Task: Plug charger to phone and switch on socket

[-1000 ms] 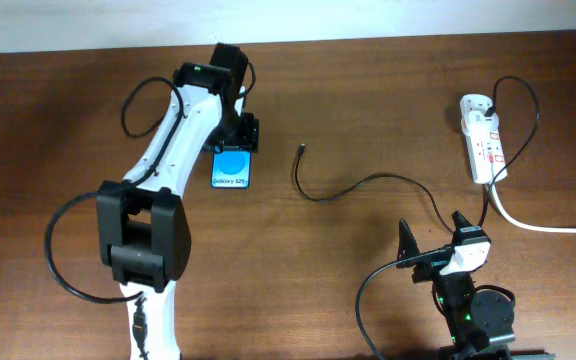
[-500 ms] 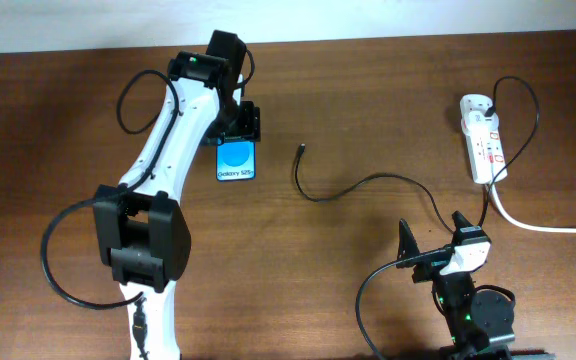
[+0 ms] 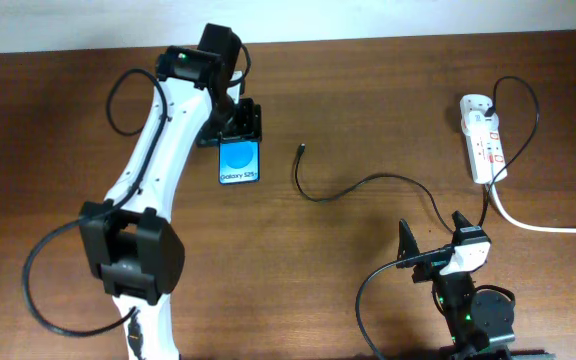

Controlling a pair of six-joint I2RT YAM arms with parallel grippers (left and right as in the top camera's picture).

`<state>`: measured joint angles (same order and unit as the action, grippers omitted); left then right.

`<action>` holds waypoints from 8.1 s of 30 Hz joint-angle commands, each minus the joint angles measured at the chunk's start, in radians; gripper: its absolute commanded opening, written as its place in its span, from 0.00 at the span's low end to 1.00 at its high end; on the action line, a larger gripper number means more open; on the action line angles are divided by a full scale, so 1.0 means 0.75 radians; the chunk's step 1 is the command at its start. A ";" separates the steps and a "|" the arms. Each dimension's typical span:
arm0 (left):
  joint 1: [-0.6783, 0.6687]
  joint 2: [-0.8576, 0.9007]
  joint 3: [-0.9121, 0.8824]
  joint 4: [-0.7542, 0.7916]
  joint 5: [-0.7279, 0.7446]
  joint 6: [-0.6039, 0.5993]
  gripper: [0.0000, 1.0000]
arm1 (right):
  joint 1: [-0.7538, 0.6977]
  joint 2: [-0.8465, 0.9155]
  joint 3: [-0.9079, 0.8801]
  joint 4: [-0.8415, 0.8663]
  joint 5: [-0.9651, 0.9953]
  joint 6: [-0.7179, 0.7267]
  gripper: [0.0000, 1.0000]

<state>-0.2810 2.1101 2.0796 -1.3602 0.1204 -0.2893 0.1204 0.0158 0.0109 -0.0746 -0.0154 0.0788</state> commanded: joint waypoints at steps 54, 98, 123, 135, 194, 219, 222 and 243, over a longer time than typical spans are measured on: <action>0.007 -0.625 -1.009 0.717 0.475 -1.063 0.00 | -0.004 -0.008 -0.007 -0.006 0.003 0.005 0.98; 0.217 -0.626 -1.009 0.721 1.152 -1.604 0.00 | -0.004 -0.008 -0.007 -0.006 0.003 0.005 0.99; 0.256 -0.626 -1.009 0.717 1.206 -1.897 0.00 | -0.004 -0.008 -0.007 -0.006 0.003 0.005 0.98; 0.256 -0.626 -1.009 0.717 1.171 -1.897 0.00 | -0.004 -0.008 -0.007 -0.006 0.003 0.005 0.98; 0.256 -0.626 -1.009 0.716 1.171 -1.897 0.00 | -0.004 -0.008 -0.007 -0.006 0.003 0.005 0.98; 0.256 -0.626 -1.009 0.716 1.043 -1.897 0.00 | -0.004 -0.008 -0.007 -0.006 0.003 0.005 0.98; 0.256 -0.626 -1.009 0.715 0.949 -1.886 0.00 | -0.004 -0.008 -0.007 -0.006 0.018 -0.006 0.98; 0.256 -0.625 -1.009 0.711 1.156 -1.862 0.00 | -0.005 0.163 0.203 -0.129 -0.260 0.045 0.98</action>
<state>-0.0937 1.6752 1.3235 -0.8272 0.9253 -1.6947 0.1204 0.0551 0.0536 -0.1432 -0.1631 0.0971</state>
